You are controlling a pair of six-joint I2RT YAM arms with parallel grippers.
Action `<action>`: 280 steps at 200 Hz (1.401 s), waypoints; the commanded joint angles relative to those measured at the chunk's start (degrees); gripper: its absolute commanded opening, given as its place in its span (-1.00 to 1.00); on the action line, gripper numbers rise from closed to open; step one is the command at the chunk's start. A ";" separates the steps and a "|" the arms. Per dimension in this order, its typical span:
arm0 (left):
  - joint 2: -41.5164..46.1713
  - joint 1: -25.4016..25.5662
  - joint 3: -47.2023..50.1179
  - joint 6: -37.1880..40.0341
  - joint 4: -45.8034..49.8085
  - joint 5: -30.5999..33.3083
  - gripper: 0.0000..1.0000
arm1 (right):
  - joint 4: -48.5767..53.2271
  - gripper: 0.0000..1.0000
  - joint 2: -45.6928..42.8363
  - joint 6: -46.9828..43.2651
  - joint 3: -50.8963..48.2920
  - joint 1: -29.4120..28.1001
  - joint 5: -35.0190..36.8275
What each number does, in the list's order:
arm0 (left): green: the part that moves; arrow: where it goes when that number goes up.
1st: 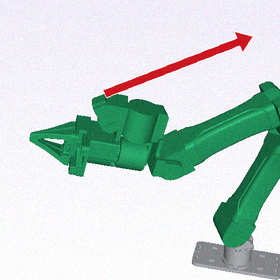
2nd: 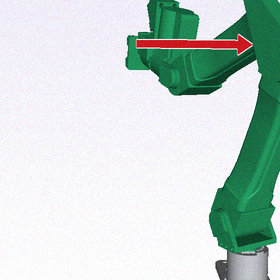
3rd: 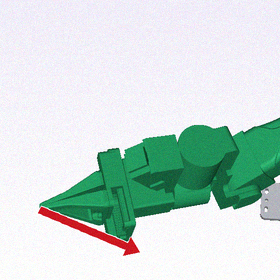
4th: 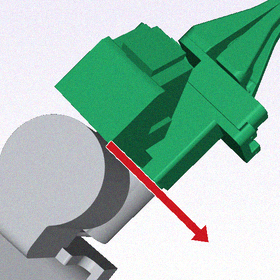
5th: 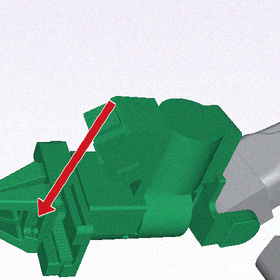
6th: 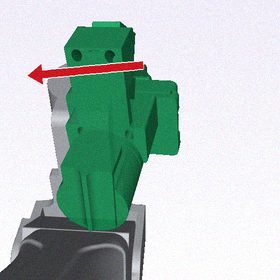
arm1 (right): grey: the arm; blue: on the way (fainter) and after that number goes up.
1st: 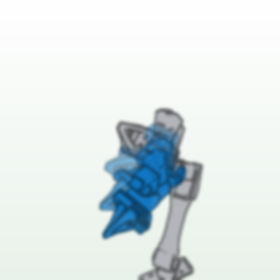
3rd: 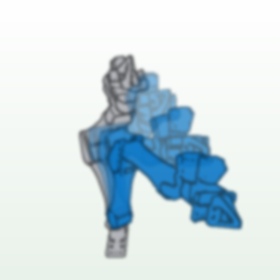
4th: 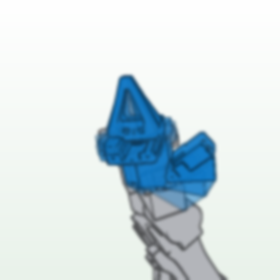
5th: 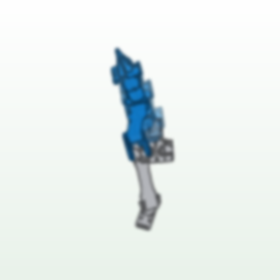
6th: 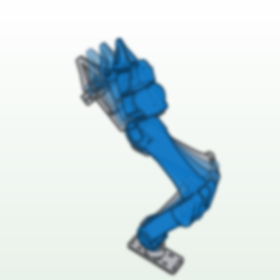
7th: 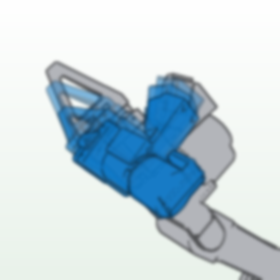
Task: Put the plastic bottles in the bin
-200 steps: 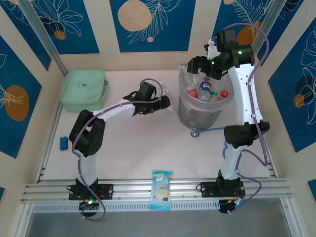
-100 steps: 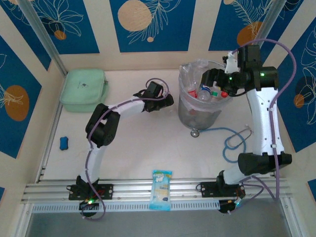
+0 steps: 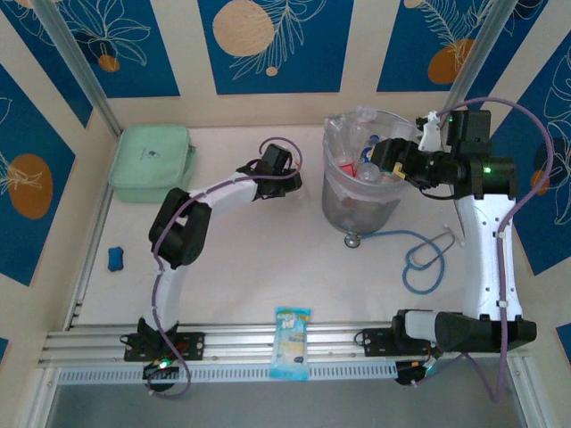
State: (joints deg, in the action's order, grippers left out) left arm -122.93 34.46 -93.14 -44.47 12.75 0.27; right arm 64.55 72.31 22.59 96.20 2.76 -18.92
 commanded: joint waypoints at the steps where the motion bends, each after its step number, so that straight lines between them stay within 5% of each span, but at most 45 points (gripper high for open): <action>1: 4.39 -1.48 2.51 2.83 3.00 0.78 -0.16 | -0.73 0.66 -1.72 1.35 -1.93 0.32 -4.18; 32: 8.05 -1.81 5.07 4.26 3.07 1.30 -0.13 | -2.00 0.65 -2.68 2.52 -3.74 0.22 -5.76; 61: 5.81 -1.83 4.22 0.96 1.21 1.12 0.82 | -3.27 0.64 -2.67 3.52 -4.66 -0.60 -5.84; 71: 4.06 -1.76 3.73 -0.78 -1.48 -0.15 1.00 | -3.31 0.64 -2.62 3.65 -4.67 -0.90 -5.62; 133: -7.44 -1.45 -3.07 -7.83 -5.10 -7.78 1.00 | -0.09 0.64 -3.14 1.27 -4.25 0.13 -4.46; 171: -5.16 -1.52 1.67 -8.52 -6.73 -6.42 0.49 | -1.26 0.64 -2.93 1.71 -4.97 0.22 -5.39; 209: 2.07 -2.92 6.40 -4.40 -4.49 -6.13 0.07 | -3.18 0.64 -3.08 2.62 -4.91 0.32 -9.40; 258: 20.96 -5.53 21.04 2.63 -5.97 -7.94 0.04 | -4.48 0.63 -4.17 4.40 -3.27 -1.48 -12.37; 280: 31.72 -5.78 27.57 9.92 -7.04 -13.46 0.05 | -6.11 0.61 -4.38 5.89 -2.66 -5.18 -12.82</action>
State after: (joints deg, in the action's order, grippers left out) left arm -102.19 29.10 -70.41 -43.64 7.22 -7.09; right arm 60.29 69.47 26.28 91.79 1.04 -28.36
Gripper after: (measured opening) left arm 0.524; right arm 0.814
